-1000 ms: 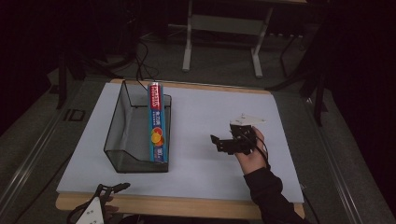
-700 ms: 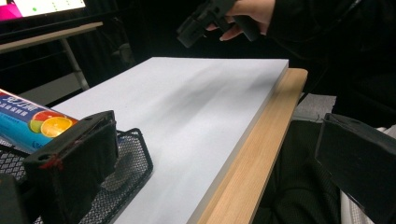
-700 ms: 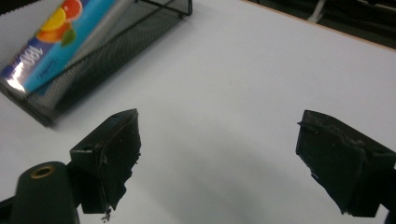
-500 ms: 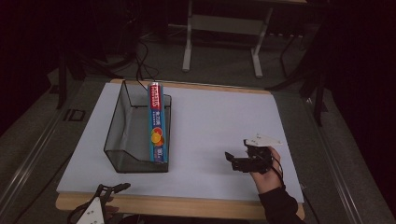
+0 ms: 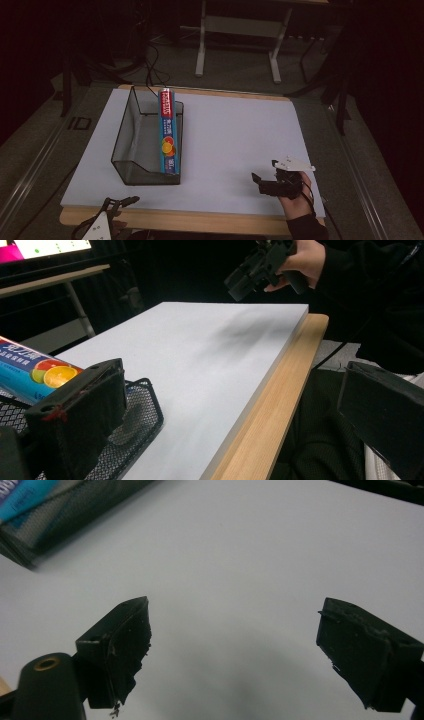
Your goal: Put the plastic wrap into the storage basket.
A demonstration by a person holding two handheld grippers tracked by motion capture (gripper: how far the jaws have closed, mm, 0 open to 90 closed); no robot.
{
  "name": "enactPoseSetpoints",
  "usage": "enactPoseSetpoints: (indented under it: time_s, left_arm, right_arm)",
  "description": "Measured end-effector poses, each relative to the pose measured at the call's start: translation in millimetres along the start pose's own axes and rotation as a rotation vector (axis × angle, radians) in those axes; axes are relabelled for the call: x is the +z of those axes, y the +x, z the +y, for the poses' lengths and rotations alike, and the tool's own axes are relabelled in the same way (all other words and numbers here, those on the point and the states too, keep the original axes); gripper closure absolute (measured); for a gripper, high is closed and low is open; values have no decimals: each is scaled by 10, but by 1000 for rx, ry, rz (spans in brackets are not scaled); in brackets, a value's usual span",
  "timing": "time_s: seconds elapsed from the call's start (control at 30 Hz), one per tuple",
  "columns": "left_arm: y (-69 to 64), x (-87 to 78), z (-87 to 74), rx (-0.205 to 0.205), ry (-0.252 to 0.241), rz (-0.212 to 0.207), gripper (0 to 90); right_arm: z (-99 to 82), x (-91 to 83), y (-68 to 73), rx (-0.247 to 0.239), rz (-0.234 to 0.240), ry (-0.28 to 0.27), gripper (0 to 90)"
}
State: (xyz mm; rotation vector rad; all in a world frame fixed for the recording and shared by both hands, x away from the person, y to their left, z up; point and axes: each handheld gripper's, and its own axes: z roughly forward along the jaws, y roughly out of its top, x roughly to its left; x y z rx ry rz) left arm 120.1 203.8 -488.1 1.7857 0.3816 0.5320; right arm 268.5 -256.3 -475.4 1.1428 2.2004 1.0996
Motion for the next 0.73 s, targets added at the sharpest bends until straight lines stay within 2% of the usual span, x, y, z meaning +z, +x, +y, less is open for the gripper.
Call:
enactPoseSetpoints:
  time_s: [0.07,0.4,0.57,0.73]
  left_arm:
    - [0,1,-1,-1,0,-1,1]
    - [1,1,-6,-1,3,-3,1]
    - [4,3,-10,0,5,-6,1]
    - [11,0,-15,-2,6,-5,1]
  right_arm:
    - [-61,-30,-18,14,0,6,137]
    - [-266,-44,-48,13,-18,48,137]
    - [-297,-20,-84,18,-21,38,137]
    - [-328,16,-134,39,-22,53,137]
